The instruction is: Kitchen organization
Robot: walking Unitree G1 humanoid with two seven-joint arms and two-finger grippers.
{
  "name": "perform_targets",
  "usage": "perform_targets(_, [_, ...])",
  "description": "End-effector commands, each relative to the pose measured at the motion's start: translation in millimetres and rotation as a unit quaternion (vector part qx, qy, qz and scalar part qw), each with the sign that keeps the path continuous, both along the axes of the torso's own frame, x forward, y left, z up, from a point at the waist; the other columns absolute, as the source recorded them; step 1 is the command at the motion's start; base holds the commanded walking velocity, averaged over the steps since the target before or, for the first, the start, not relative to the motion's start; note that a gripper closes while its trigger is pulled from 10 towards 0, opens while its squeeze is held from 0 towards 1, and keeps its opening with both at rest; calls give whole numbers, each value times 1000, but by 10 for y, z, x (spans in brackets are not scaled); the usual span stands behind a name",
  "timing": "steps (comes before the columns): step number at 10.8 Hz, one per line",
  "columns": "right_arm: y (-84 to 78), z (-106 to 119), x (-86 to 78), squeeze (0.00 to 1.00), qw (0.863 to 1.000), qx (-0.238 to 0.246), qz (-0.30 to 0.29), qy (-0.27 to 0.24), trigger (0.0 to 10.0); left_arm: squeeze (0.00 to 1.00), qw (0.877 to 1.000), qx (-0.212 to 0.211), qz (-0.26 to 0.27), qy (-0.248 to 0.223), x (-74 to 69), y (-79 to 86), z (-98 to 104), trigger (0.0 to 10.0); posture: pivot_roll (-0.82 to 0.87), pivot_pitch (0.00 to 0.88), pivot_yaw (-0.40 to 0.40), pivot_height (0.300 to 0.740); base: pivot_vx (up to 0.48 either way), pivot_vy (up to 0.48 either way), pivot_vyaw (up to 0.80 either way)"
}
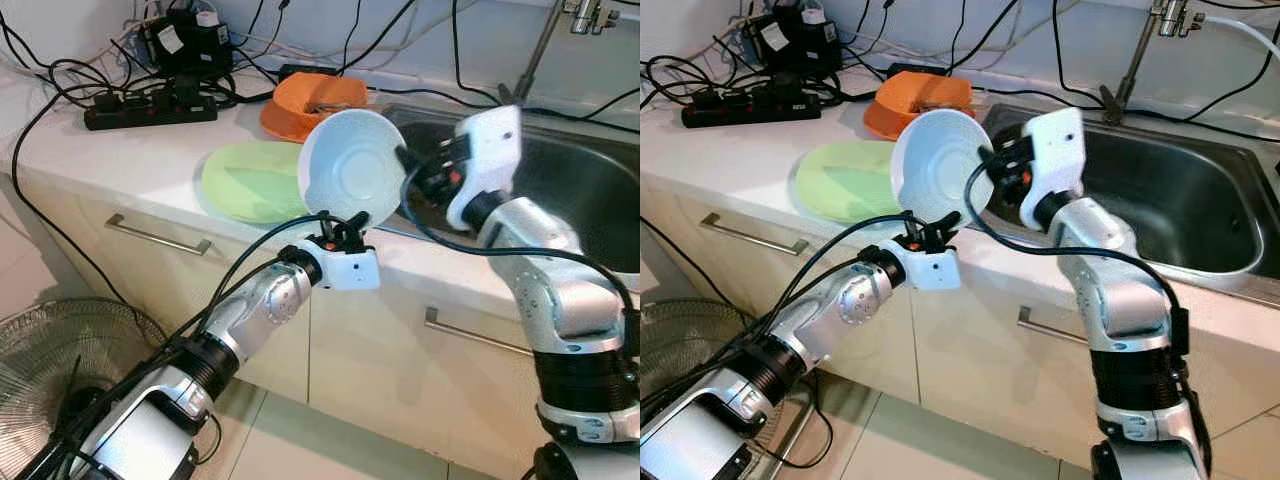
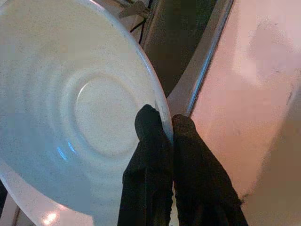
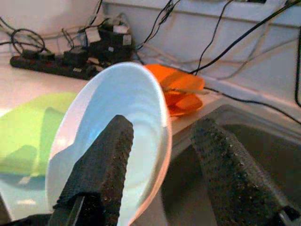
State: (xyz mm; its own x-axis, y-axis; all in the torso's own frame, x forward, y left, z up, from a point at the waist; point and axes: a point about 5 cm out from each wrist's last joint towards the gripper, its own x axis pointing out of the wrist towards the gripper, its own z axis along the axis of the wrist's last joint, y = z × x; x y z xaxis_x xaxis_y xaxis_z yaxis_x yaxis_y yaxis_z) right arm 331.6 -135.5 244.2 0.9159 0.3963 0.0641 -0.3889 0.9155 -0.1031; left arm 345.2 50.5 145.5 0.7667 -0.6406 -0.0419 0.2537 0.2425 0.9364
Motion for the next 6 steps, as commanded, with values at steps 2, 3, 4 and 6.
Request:
perform_targets(2, [67, 24, -7, 0, 1000, 1, 12, 8, 10000, 0, 1000, -4, -3, -22, 24, -33, 83, 10000, 137, 24, 2, 740, 0, 0, 0])
perform_targets(3, [91, -32, 7, 0, 1000, 4, 11, 24, 10000, 0, 1000, -3, -3, -26, 27, -32, 89, 10000, 138, 26, 1, 740, 0, 0, 0])
perform_targets(4, [102, -98, 23, 0, 999, 4, 4, 41, 10000, 0, 1000, -3, -2, -27, 28, -34, 91, 10000, 139, 27, 0, 740, 0, 0, 0])
perform_targets(6, [101, -150, 58, 0, 999, 9, -9, 49, 10000, 0, 1000, -4, -4, -27, 20, -44, 91, 10000, 145, 29, 0, 740, 0, 0, 0])
